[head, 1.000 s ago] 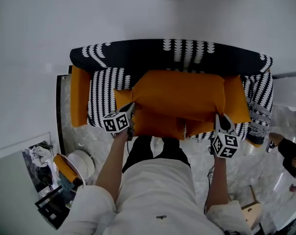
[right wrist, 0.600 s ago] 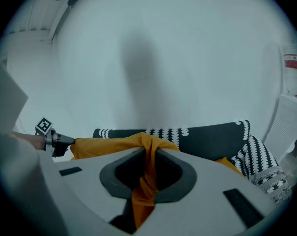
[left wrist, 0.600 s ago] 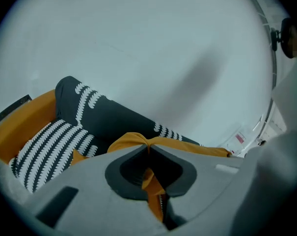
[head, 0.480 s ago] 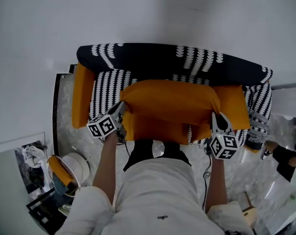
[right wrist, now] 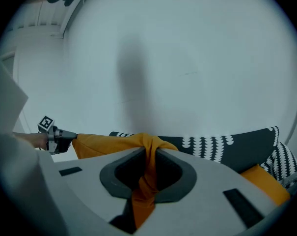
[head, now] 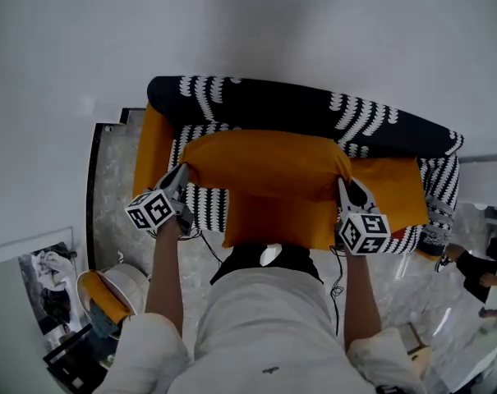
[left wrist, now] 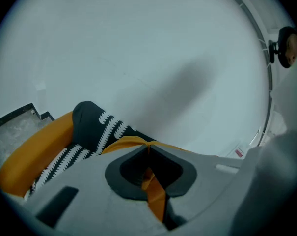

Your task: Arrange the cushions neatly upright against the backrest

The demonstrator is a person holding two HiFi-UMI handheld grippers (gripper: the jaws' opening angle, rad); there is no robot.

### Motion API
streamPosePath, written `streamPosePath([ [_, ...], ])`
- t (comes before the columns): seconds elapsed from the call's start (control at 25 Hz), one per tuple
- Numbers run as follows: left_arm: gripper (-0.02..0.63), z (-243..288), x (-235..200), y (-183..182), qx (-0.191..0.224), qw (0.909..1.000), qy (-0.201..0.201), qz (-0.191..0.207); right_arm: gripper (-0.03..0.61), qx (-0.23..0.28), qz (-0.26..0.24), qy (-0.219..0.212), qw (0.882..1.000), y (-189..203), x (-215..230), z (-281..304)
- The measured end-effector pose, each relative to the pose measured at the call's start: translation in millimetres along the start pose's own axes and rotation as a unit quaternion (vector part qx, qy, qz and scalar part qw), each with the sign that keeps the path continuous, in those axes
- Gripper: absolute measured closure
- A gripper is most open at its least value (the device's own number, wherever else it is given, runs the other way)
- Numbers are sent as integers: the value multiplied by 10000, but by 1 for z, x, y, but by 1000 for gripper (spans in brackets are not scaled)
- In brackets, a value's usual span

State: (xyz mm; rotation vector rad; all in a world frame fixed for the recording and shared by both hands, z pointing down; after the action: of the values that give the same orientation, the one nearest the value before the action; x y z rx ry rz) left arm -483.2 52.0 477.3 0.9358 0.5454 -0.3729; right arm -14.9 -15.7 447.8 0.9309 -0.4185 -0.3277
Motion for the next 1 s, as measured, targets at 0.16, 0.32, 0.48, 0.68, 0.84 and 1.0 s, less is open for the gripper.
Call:
streamPosePath([
  [0.16,592,-7,-58,-34,61,9998,-165,22,528,-195,33,-163,9997,3,-46,57],
  [0.32,592,0,-108,-55,-100,9995,-294,50,528,-433,154,-208,9987,12,-74,110],
  [0.48,591,18,-152,-60,-470,9975,-524,-29,526,-941,338,-180,9948,27,-88,162],
  [0.68,591,43,-196,-57,-821,9926,-873,-192,526,-1644,338,-69,9858,56,-98,212],
  [0.84,591,66,-222,-58,-1014,9902,-941,-207,526,-2016,251,29,9791,71,-105,242],
  [1.0,591,86,-237,-64,-965,9916,-851,-157,526,-1981,179,163,9799,72,-107,260],
])
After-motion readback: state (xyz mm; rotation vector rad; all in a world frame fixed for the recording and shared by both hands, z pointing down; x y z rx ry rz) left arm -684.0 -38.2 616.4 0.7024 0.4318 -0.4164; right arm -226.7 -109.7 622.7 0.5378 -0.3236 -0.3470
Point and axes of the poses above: the fingertips, and each gripper's own axes: z forward along the fingers, x to its right, y out of its underside, the point moved 8 cm from there along -z, backward along the fingers, and after that the axes turned 1 degree about -z, right-handed, at the moved point
